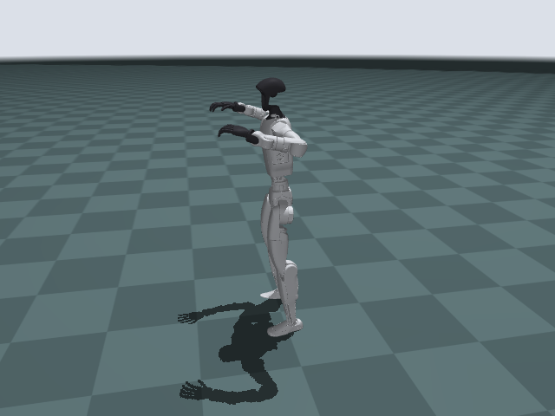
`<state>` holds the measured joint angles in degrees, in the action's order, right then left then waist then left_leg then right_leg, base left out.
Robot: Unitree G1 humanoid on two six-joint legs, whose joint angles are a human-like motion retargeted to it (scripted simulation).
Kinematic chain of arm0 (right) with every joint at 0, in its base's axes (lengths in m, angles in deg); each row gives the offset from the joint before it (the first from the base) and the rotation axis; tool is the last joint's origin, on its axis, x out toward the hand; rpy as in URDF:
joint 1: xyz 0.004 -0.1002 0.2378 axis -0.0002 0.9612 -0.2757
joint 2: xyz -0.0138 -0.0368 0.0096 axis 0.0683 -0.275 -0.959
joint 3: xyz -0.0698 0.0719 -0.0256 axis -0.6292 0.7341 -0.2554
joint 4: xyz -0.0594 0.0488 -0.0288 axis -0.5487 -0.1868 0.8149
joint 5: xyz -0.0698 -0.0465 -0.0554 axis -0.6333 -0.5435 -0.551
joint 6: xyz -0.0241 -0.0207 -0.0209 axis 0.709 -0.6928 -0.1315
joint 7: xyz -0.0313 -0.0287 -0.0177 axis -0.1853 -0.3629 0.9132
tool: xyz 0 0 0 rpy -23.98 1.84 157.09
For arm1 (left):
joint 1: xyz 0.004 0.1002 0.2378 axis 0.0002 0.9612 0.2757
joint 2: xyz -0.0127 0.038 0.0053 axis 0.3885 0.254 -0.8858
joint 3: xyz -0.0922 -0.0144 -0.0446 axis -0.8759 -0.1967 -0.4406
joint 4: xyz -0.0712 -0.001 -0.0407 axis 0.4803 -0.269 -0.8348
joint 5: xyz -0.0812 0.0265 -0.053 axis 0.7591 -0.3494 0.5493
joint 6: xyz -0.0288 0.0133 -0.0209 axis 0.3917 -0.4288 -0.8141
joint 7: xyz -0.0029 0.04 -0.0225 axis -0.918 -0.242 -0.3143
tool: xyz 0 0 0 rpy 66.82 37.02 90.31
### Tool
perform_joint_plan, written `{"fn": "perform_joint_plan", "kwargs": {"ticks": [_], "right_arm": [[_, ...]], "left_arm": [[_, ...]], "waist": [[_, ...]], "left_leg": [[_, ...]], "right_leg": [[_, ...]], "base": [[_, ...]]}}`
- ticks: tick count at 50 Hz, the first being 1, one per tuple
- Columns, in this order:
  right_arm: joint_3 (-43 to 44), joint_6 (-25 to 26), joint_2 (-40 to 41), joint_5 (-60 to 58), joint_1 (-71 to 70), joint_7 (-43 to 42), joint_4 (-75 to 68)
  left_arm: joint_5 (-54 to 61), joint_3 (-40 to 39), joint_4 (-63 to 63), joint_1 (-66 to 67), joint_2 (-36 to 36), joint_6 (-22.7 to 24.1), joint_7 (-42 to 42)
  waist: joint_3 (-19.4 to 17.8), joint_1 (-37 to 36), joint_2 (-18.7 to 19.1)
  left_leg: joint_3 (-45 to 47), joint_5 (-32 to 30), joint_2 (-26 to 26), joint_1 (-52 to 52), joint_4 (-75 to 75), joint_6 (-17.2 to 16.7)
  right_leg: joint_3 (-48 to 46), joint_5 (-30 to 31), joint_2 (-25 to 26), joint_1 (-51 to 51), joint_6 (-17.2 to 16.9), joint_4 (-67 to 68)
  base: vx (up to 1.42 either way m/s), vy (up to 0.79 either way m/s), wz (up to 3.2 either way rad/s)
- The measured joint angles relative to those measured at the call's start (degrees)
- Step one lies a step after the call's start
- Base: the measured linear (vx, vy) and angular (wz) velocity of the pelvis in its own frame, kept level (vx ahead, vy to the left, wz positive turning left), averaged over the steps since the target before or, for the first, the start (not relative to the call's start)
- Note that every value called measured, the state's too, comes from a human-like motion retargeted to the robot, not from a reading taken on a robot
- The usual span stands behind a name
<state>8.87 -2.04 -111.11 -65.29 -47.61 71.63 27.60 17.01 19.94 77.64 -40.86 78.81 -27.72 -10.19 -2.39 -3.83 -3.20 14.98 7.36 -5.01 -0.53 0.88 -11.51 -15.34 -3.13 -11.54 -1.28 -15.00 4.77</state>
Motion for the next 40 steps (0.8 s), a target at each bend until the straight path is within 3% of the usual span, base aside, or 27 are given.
{"fn": "perform_joint_plan", "kwargs": {"ticks": [15, 22, 27, 31, 36, 40], "right_arm": [[6.30, -0.66, -2.73, -0.34, 4.33, -0.50, -1.51], [2.42, -1.21, -0.86, 4.26, 0.66, -3.16, -0.51], [-11.91, -1.59, 4.95, 9.41, -8.17, -4.14, 0.31], [-30.17, -1.75, 12.14, 6.99, -17.78, -4.12, -4.95], [-53.48, 1.68, 25.82, 1.93, -29.37, -4.96, -24.49], [-64.33, 6.46, 39.63, 2.43, -36.81, -3.69, -48.42]], "left_arm": [[0.08, -5.66, -0.91, 3.87, 3.66, 0.51, -0.74], [2.84, -1.58, -0.63, 1.75, 2.82, 1.70, -2.53], [4.57, 9.93, -2.76, -4.86, -3.41, 1.50, -3.18], [3.46, 23.92, -12.59, -12.96, -12.95, 0.48, -3.49], [3.59, 39.48, -37.39, -21.77, -29.32, -4.02, -5.12], [5.84, 45.35, -63.14, -27.69, -42.49, -9.25, -5.52]], "waist": [[0.91, -0.69, -0.02], [1.35, -1.01, 0.06], [1.55, -1.07, -0.12], [1.55, -0.93, -0.43], [1.38, -0.78, -0.76], [0.95, -0.61, -0.86]], "left_leg": [[0.70, 0.11, -0.96, 0.16, -0.04, -0.64], [1.10, 0.21, -1.14, 0.22, -0.21, -0.69], [1.44, 0.49, -0.90, -0.01, -0.33, -0.33], [1.74, 0.84, -0.52, -0.44, -0.43, 0.14], [2.09, 1.43, 0.34, -1.30, -0.50, 1.05], [2.42, 1.87, 0.81, -2.09, -0.54, 1.70]], "right_leg": [[0.33, 0.53, 1.15, -0.24, 0.00, -0.83], [0.59, 0.75, 1.44, -0.44, 0.00, -1.25], [0.91, 0.55, 1.23, -0.45, 0.00, -1.32], [1.25, 0.11, 0.85, -0.35, 0.00, -1.11], [1.73, -0.62, -0.10, 0.06, 0.00, -0.63], [2.21, -1.18, -0.61, 0.43, 0.29, -0.25]], "base": [[0.00, 0.00, 0.00], [0.00, 0.00, 0.00], [0.00, 0.00, 0.00], [0.00, 0.00, 0.00], [0.00, 0.00, 0.00], [0.00, 0.00, 0.00]]}}
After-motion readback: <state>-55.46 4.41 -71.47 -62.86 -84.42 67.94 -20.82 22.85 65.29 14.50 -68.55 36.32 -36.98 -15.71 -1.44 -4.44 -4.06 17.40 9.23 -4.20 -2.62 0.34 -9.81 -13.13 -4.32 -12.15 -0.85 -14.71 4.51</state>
